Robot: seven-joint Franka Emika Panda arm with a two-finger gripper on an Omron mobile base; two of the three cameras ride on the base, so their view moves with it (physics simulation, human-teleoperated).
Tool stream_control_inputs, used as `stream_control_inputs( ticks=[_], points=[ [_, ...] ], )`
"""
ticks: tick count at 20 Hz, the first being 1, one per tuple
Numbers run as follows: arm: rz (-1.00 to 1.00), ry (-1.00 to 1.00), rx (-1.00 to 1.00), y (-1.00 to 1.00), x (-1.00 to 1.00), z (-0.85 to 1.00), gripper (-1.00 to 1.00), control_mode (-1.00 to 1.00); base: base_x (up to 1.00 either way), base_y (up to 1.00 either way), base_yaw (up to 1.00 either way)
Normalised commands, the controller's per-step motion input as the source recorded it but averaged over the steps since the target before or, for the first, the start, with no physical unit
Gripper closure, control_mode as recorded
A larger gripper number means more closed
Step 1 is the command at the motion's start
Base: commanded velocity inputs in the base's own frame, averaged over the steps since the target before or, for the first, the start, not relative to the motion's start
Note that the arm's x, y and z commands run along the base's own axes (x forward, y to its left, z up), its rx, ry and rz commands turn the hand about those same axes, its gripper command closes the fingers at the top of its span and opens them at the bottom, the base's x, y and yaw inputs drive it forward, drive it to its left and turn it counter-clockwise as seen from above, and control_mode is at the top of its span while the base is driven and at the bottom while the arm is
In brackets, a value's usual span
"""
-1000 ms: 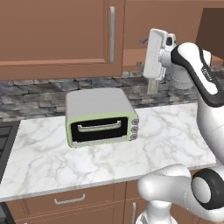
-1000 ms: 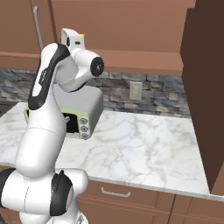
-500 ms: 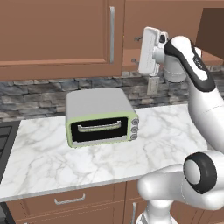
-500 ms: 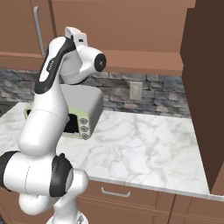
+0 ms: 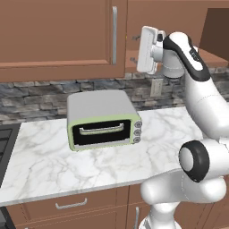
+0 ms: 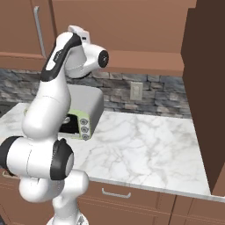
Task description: Open the cabinet directly in front. Then move the liquor and the cup to the dining counter with the candle on it.
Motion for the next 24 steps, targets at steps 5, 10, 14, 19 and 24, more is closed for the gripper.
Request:
stream_control_inputs(
  ticks=[5,10,14,19,24],
  points=[
    [0.06,0.0,0.0,0.39,0.23,0.0,-1.0,-1.0,0.0,0.0,0.0],
    [0.09,0.0,0.0,0.34,0.26,-0.01,-1.0,-1.0,0.0,0.0,0.0],
    [0.16,-0.04,-0.03,0.24,-0.07,0.0,-1.0,-1.0,0.0,0.0,0.0],
    [0.22,-0.27,-0.07,0.05,-0.95,0.05,-1.0,-1.0,0.0,0.0,0.0],
    [0.16,-0.4,-0.06,0.17,-1.0,0.15,-1.0,-1.0,0.0,0.0,0.0]
  ],
)
